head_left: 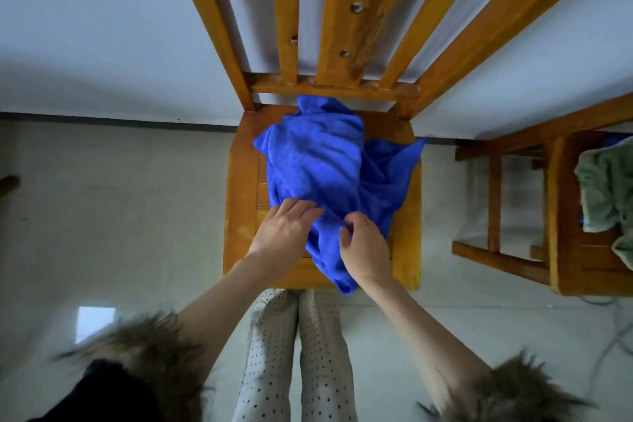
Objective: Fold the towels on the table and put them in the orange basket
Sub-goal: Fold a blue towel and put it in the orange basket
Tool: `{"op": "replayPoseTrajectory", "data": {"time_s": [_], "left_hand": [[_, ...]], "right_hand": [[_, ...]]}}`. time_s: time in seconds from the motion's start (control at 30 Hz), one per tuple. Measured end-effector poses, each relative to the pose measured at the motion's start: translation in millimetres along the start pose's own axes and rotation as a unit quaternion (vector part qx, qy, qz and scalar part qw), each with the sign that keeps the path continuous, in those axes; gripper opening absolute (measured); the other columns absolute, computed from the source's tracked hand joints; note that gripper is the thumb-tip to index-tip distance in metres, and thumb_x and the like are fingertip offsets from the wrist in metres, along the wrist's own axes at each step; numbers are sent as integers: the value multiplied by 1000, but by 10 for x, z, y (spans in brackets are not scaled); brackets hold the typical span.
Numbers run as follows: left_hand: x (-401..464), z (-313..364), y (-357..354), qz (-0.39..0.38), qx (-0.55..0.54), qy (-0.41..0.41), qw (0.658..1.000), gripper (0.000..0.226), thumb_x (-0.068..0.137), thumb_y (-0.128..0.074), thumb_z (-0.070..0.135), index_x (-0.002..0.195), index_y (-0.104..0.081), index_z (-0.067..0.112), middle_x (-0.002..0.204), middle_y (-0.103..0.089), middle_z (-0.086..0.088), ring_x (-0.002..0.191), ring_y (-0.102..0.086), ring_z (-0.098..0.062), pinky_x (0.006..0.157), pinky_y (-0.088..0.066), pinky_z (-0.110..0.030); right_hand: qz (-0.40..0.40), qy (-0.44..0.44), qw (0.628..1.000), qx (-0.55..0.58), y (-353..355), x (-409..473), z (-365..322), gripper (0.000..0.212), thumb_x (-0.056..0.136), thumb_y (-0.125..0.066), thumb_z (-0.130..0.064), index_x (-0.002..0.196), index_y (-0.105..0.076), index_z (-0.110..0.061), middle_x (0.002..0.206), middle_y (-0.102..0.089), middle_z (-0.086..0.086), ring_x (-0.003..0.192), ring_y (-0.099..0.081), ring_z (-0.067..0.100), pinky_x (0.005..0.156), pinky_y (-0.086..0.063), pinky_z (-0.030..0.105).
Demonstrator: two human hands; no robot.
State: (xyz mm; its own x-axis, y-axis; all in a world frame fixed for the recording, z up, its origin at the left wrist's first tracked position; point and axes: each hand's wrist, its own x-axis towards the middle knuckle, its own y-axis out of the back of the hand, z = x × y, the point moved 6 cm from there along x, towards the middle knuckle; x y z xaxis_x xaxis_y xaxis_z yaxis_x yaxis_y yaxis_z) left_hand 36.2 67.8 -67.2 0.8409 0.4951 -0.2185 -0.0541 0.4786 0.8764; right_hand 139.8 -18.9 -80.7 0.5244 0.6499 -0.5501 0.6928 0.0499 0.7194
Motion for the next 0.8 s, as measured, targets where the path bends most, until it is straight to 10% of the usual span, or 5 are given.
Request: {"op": "replayPoseTrajectory", "data": {"time_s": [0.17, 0.47, 0.8], "left_hand": [[127, 262, 281, 37, -35, 37, 998, 22, 67, -67, 22, 88, -68, 16, 81, -67, 1, 79, -64, -27, 66, -47, -35], [224, 543, 1616, 81, -247, 117, 959, 6, 85, -64, 6, 89, -69, 4, 92, -65, -7, 87, -56, -19, 68, -33, -10], [-127, 1246, 2847, 207, -191, 87, 956, 12, 94, -46, 7, 91, -48, 19, 92, -51, 4, 86, -47, -14, 78, -39, -27]], "right_hand": [[-39, 32, 984, 172, 502, -166, -189, 10, 94, -45, -10, 100, -53, -10, 82, -56, -6, 77, -51, 13, 62, -36, 14], [-15, 136, 981, 135, 1731, -383, -724, 15, 93, -51, -13, 105, -58, -7, 92, -56, -5, 85, -50, 11, 69, -32, 16], [56, 195, 963, 178, 2831, -941, -1316, 6, 89, -59, -15, 87, -60, -20, 81, -60, -8, 86, -57, 13, 78, -44, 25]]}}
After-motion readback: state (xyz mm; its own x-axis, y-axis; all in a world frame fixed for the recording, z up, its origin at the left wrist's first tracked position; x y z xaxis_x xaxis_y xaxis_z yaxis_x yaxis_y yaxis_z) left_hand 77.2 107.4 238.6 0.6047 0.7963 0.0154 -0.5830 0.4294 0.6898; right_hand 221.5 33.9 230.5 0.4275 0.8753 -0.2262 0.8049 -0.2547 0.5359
